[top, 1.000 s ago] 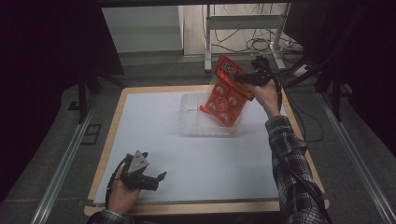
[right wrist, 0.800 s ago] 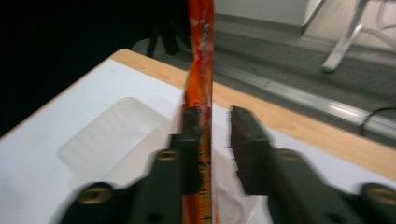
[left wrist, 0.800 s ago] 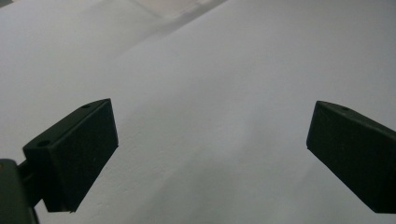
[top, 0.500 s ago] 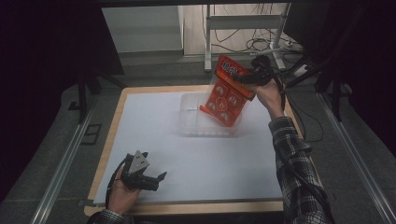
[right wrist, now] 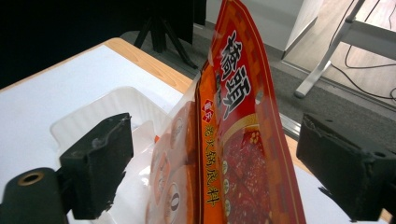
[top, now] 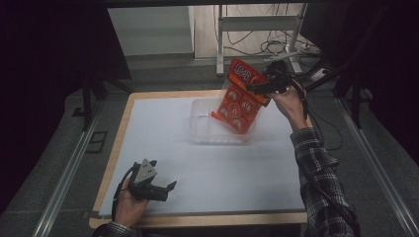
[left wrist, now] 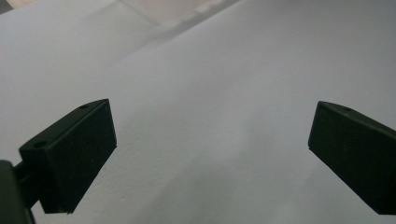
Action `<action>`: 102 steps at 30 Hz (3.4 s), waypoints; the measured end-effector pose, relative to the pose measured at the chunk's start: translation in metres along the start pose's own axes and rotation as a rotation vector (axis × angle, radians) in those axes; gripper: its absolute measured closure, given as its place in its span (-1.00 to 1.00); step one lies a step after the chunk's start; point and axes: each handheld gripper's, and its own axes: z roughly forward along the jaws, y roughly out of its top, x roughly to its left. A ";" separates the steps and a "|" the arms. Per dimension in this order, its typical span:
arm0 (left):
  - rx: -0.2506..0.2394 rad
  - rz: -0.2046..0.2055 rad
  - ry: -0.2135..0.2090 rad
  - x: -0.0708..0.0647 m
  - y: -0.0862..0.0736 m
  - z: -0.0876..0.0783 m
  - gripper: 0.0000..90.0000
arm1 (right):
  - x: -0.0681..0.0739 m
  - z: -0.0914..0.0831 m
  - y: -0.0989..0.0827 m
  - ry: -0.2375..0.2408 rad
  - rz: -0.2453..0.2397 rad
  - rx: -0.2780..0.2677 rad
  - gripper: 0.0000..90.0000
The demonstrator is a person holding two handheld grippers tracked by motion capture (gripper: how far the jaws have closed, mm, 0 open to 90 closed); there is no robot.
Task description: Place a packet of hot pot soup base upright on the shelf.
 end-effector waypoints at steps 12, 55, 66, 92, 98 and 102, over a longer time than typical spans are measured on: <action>-0.005 0.047 0.022 -0.005 0.003 0.000 -0.99 | 0.009 -0.023 0.000 -0.010 -0.032 -0.021 -0.91; -0.021 0.046 -0.024 -0.014 0.006 0.003 -0.98 | 0.030 -0.072 -0.059 -0.006 -0.008 -0.013 -0.97; -0.016 0.049 -0.013 -0.014 0.006 0.003 -0.99 | 0.044 -0.078 -0.082 0.012 0.002 -0.008 -0.97; -0.014 0.052 -0.009 -0.015 0.006 0.001 -0.99 | 0.075 -0.104 -0.137 0.033 0.044 -0.004 -1.00; -0.029 0.018 -0.029 -0.014 0.006 0.002 -1.00 | 0.085 -0.107 -0.151 0.043 0.050 -0.009 -1.00; -0.032 0.003 -0.035 -0.013 0.006 0.001 -1.00 | 0.092 -0.108 -0.162 0.046 0.053 -0.010 -1.00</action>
